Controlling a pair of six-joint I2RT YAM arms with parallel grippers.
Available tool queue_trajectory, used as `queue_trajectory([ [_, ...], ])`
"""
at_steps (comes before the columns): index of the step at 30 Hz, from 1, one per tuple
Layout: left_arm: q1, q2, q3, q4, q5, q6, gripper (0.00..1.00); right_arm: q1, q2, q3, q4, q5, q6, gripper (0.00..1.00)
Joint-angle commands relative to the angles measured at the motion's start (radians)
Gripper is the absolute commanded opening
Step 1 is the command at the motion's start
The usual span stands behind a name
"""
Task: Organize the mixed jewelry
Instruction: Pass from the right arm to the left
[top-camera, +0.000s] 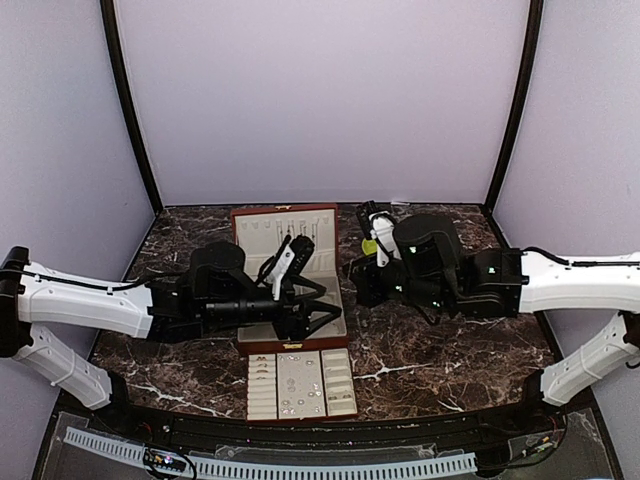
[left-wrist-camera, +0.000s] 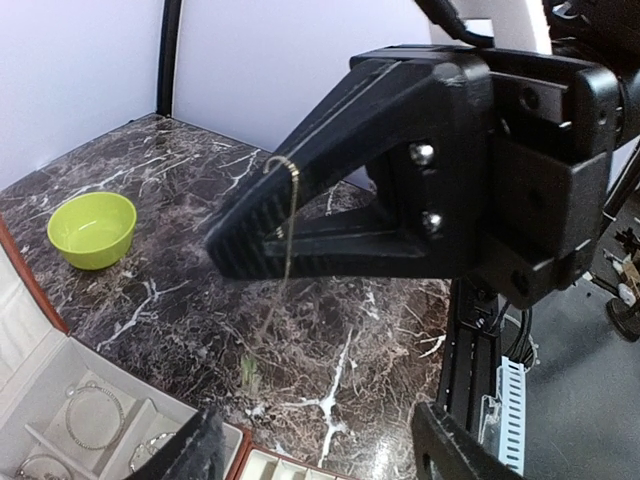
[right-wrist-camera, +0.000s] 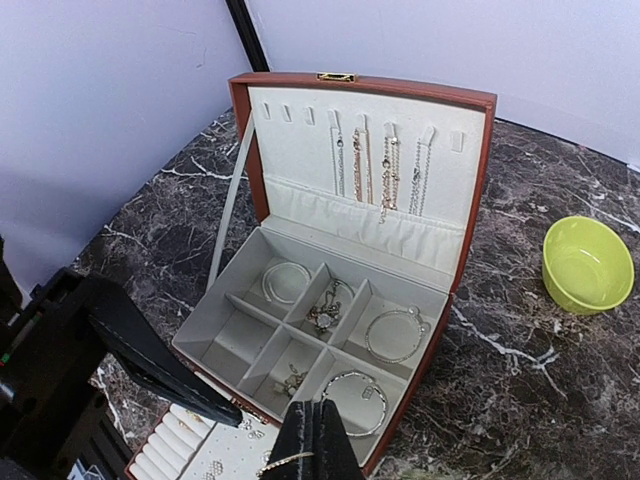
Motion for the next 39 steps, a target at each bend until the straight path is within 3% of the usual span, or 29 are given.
queue_trajectory([
  [1, 0.010, -0.035, -0.049, 0.112, -0.049, -0.012, 0.63, 0.014, 0.011, 0.047, 0.024, -0.005, 0.031, 0.00],
  [22, 0.011, 0.000, -0.096, 0.230, -0.099, -0.001, 0.39, 0.039, 0.076, 0.109, 0.011, -0.021, 0.080, 0.00],
  [39, 0.011, 0.028, -0.120, 0.311, -0.137, -0.013, 0.37, 0.039, 0.077, 0.099, 0.019, -0.022, 0.092, 0.00],
])
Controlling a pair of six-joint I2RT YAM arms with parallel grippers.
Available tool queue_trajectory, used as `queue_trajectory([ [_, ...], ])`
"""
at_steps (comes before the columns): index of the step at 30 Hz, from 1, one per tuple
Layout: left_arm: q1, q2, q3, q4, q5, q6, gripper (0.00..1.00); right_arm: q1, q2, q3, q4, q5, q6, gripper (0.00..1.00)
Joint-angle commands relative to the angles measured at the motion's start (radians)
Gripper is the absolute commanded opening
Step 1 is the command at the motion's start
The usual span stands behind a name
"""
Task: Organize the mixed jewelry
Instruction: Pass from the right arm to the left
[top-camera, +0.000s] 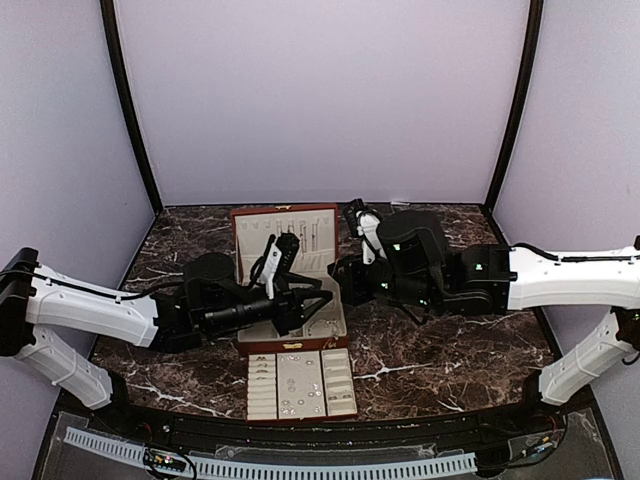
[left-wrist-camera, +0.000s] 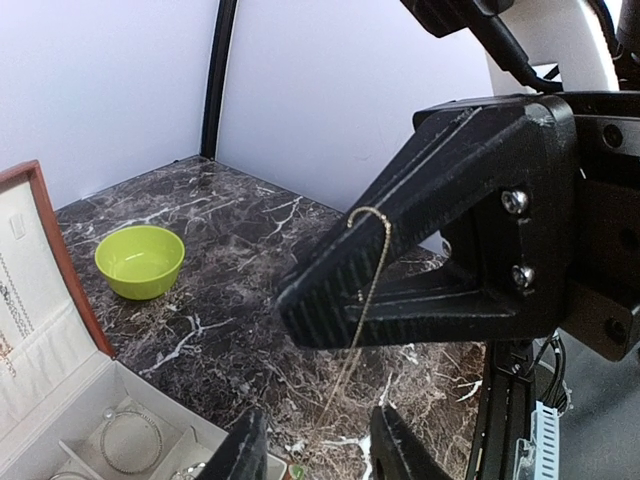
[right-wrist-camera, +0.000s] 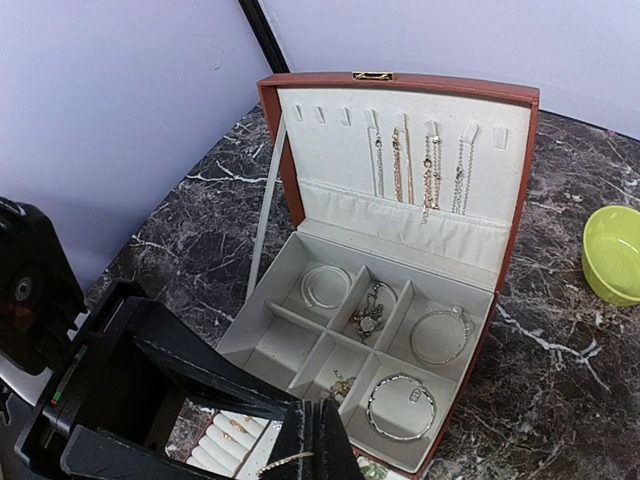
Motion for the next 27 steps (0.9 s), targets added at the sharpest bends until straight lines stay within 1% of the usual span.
queue_trajectory([
  [1, 0.004, 0.013, -0.007, 0.059, -0.020, -0.003, 0.36, 0.010, 0.005, 0.018, 0.026, -0.004, 0.006, 0.00],
  [6, 0.004, 0.046, 0.015, 0.079, -0.009, -0.004, 0.33, 0.010, 0.006, 0.018, 0.028, -0.006, 0.009, 0.00],
  [20, 0.004, 0.095, 0.052, 0.091, -0.028, 0.002, 0.22, 0.009, 0.009, 0.021, 0.027, -0.005, 0.015, 0.00],
  [27, 0.004, 0.114, 0.071, 0.083, -0.079, -0.003, 0.12, 0.010, 0.009, 0.021, 0.023, -0.003, 0.016, 0.00],
])
